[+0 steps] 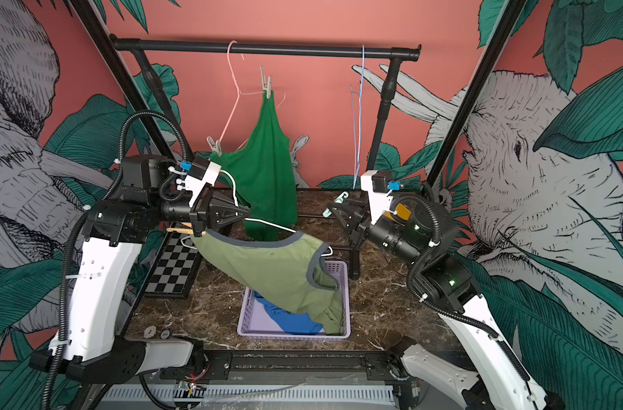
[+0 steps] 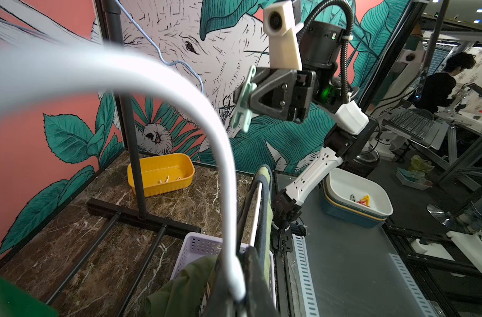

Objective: Remove the clothespins securing tank tops to the hanger
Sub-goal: Remove the clothespin from the hanger, then place the clothespin in the storage box.

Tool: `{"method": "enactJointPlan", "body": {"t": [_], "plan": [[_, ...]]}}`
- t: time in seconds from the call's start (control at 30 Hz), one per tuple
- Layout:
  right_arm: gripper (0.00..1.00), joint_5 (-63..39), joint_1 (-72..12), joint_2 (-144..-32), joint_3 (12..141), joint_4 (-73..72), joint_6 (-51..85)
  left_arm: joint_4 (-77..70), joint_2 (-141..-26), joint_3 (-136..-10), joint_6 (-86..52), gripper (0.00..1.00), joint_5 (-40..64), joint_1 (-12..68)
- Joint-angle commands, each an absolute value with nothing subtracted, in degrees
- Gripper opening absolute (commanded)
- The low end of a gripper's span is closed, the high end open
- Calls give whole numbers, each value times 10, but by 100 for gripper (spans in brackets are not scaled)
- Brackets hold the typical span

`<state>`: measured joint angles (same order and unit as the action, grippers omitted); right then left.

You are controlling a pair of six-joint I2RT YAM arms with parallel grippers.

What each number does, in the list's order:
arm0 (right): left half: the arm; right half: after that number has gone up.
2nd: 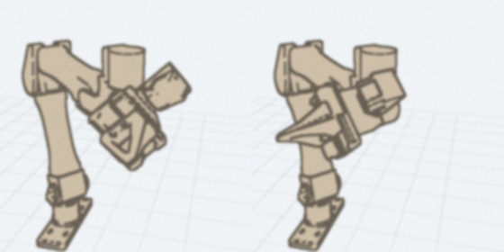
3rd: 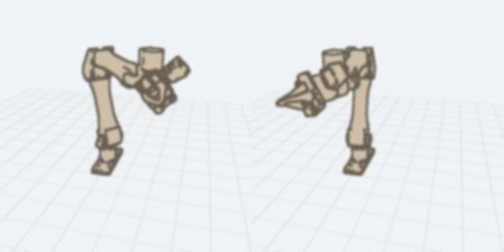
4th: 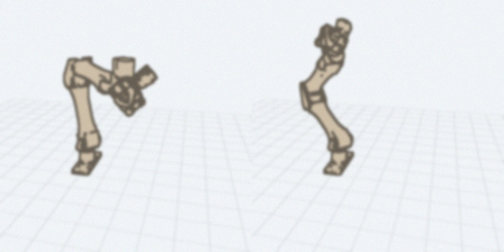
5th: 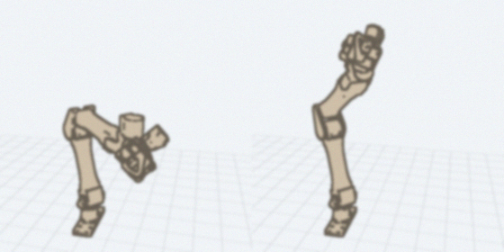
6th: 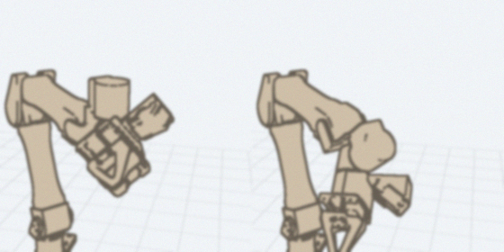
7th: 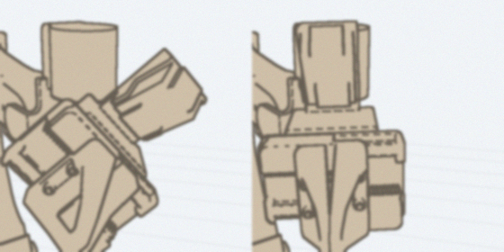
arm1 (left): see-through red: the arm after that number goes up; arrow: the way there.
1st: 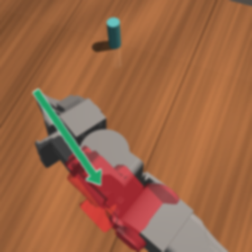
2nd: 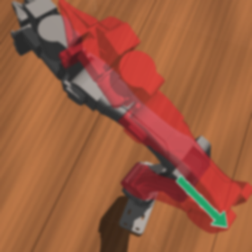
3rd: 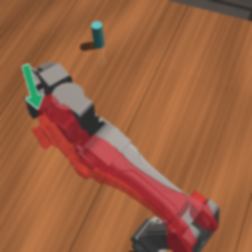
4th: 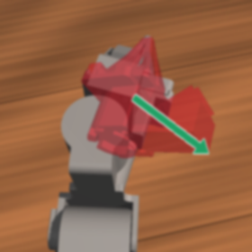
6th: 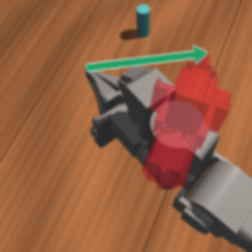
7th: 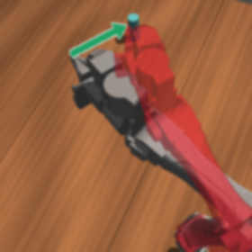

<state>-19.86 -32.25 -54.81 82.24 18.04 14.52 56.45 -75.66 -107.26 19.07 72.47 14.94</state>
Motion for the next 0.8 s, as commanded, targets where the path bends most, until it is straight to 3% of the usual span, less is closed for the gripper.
{"method": "enactJointPlan", "body": {"t": [0.0, 0.17, 0.37, 0.5, 0.77], "plan": [[0, -89, -282, -553, 809, 236, 142, 549, -752, -1075, 187, 0, 726, 147], [0, -49, -198, -532, 703, 254, 183, 547, -741, -1055, 188, 0, 722, 149], [0, -88, -80, -549, 639, 252, 233, 548, -727, -1037, 196, 0, 726, 157], [0, -141, 12, -601, 622, 223, 267, 544, -723, -1024, 198, 0, 727, 161], [0, -127, 116, -785, 657, 174, 281, 536, -716, -1011, 196, 0, 730, 172]]}}
